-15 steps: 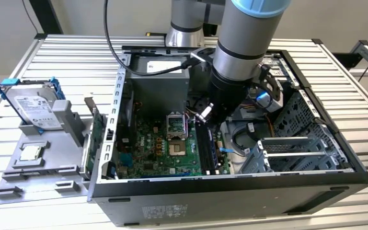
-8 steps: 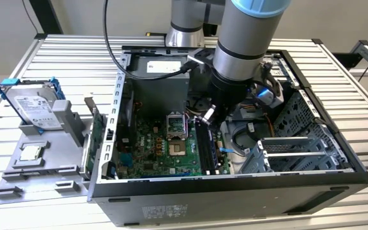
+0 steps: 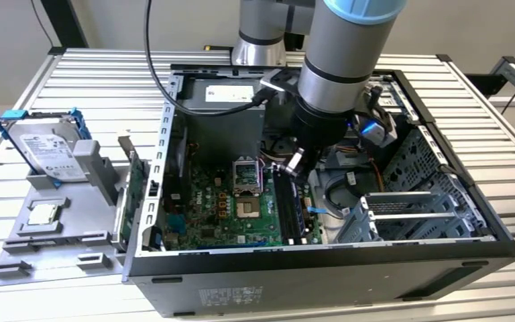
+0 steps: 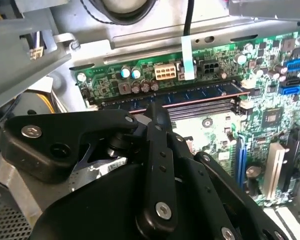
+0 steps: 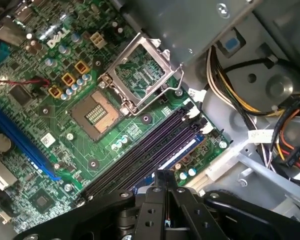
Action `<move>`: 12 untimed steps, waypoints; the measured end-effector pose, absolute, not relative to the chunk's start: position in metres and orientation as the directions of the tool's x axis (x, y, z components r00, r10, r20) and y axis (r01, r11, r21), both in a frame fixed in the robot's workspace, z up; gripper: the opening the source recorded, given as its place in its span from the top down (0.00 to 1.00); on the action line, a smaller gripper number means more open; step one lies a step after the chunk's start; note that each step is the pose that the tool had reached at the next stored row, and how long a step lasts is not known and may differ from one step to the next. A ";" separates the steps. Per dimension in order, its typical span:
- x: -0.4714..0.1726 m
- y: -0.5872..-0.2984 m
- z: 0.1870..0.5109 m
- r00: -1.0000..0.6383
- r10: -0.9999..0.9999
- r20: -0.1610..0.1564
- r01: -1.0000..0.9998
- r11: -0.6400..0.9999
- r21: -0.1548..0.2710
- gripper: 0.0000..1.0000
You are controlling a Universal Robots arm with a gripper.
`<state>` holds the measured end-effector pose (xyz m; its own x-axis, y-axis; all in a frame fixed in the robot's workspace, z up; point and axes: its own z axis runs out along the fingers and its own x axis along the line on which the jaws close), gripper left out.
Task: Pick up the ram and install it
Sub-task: 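Press down the ram until it locks into place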
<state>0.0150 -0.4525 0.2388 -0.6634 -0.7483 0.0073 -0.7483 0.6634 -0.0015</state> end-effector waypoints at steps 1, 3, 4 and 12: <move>0.015 -0.452 0.239 -0.657 -0.754 0.008 -0.754 0.657 -0.002 1.00; 0.015 -0.453 0.239 -0.645 -0.764 0.008 -0.764 0.645 -0.002 1.00; 0.015 -0.453 0.239 -0.638 -0.770 0.008 -0.770 0.638 -0.002 1.00; 0.015 -0.452 0.239 -0.527 -0.850 0.008 -0.850 0.527 -0.002 1.00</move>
